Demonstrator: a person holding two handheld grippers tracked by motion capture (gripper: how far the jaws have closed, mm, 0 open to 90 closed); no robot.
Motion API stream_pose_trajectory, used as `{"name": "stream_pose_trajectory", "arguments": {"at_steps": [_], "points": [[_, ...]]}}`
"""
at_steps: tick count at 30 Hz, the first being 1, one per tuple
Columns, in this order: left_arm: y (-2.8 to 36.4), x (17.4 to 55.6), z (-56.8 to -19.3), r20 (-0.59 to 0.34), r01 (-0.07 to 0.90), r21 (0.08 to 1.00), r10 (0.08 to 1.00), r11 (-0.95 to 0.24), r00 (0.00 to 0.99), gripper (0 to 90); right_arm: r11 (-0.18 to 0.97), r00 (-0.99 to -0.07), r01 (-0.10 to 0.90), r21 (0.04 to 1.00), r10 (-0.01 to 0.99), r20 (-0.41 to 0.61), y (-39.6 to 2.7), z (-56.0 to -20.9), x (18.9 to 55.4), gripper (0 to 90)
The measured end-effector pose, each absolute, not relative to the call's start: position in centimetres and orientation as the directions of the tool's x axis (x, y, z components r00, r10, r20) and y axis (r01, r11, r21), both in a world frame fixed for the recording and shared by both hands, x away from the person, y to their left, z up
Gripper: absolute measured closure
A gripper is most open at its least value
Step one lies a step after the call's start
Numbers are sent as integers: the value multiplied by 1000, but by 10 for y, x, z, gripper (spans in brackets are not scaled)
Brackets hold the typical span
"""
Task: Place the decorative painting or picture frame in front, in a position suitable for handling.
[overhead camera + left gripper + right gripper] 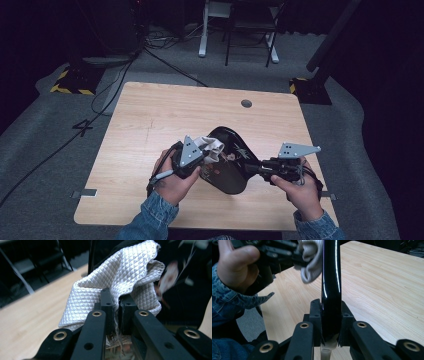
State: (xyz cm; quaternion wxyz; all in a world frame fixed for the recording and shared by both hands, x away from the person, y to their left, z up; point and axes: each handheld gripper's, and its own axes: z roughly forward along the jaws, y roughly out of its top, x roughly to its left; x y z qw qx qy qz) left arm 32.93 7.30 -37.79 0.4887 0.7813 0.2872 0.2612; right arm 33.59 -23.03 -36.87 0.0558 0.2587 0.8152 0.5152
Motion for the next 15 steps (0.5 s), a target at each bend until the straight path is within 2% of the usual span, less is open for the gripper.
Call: {"name": "stream_pose_trajectory", "arguments": {"at_steps": [6,15], "points": [[76,333,-380,105,222,911,715,-348,691,845,335,-858,366,868,484,175,-230,-369,335,788],[90,344,-396,76,320,873,750,-369,657,845,332,-856,370,868,485,179,-231,-369,336,784]]}}
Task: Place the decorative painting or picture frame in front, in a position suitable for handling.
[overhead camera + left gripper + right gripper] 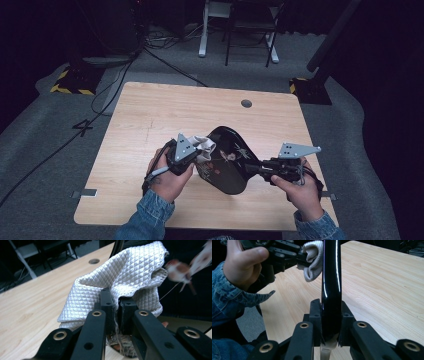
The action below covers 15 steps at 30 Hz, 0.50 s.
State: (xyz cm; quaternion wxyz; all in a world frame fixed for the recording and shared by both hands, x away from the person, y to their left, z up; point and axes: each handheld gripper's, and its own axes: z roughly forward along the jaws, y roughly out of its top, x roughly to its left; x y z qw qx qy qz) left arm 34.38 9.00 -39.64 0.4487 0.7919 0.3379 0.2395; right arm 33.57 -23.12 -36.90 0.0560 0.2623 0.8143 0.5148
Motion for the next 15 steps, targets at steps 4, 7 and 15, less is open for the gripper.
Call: {"name": "stream_pose_trajectory", "arguments": {"at_steps": [4,7,15], "points": [[94,348,-404,67,357,855,762,-377,644,845,333,-855,370,867,487,178,-231,-369,335,781],[97,352,-410,49,387,842,767,-376,639,845,331,-855,371,867,487,180,-231,-369,336,778],[98,353,-412,32,405,834,764,-376,644,845,333,-853,372,867,490,178,-231,-368,336,781]]}}
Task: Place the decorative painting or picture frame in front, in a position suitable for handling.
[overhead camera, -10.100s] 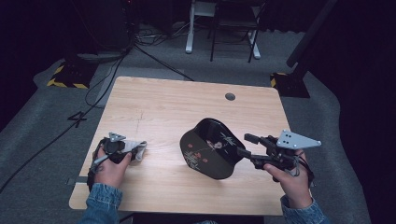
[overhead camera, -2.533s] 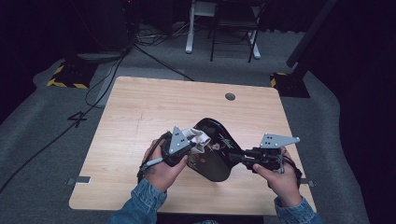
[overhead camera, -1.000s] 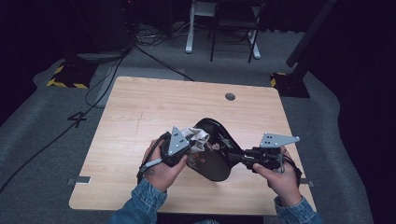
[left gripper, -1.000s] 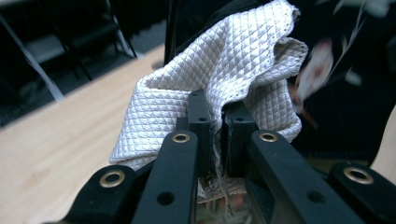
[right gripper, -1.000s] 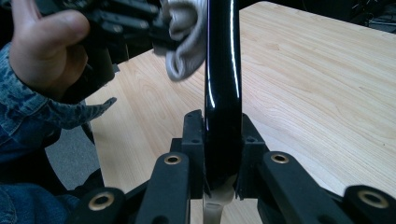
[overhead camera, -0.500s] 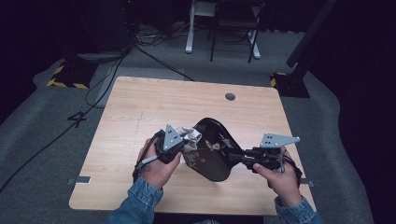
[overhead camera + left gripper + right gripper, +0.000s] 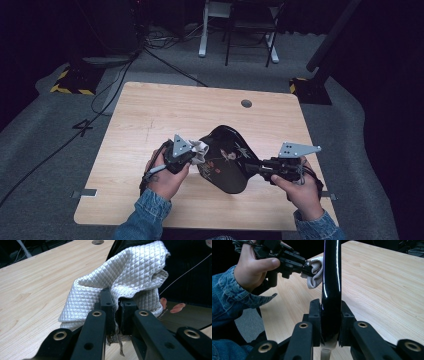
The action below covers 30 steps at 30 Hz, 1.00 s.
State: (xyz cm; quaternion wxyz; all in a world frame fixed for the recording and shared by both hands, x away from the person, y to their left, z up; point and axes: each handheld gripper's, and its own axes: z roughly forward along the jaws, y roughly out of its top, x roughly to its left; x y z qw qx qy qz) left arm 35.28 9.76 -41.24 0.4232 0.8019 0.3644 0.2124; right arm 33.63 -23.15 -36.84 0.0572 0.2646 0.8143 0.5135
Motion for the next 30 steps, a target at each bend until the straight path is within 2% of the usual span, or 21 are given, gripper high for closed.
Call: {"name": "stream_pose_trajectory", "arguments": {"at_steps": [6,10,13,30], "points": [[90,343,-396,41,324,882,739,-343,672,845,335,-855,370,867,488,176,-231,-368,337,786],[76,337,-376,83,239,911,717,-337,692,845,341,-855,370,864,488,173,-229,-368,336,786],[71,335,-367,101,212,917,712,-337,695,845,341,-853,373,863,492,174,-230,-368,335,787],[90,351,-396,39,350,868,750,-353,660,844,335,-852,373,865,492,177,-231,-368,337,783]]}}
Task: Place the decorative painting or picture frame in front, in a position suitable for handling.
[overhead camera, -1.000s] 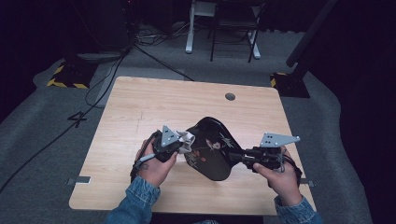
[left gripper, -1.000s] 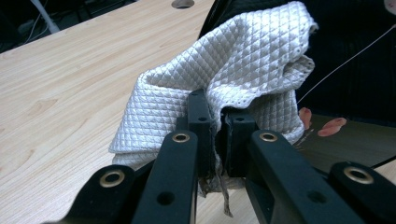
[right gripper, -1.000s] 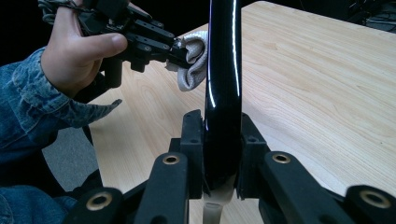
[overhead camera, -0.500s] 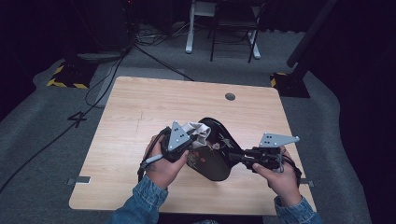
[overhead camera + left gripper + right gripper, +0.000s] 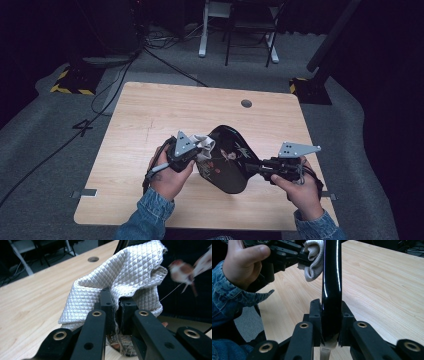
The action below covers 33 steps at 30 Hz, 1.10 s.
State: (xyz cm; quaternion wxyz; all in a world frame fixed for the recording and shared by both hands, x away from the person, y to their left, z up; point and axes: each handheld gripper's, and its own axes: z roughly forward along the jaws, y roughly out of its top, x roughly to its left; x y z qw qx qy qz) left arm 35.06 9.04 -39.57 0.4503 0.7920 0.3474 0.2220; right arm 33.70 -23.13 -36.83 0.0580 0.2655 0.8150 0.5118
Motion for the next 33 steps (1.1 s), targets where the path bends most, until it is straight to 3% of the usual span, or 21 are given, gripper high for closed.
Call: {"name": "stream_pose_trajectory", "arguments": {"at_steps": [33], "points": [[97,359,-434,5,469,787,766,-400,643,843,319,-849,387,865,490,199,-233,-369,340,777]]}}
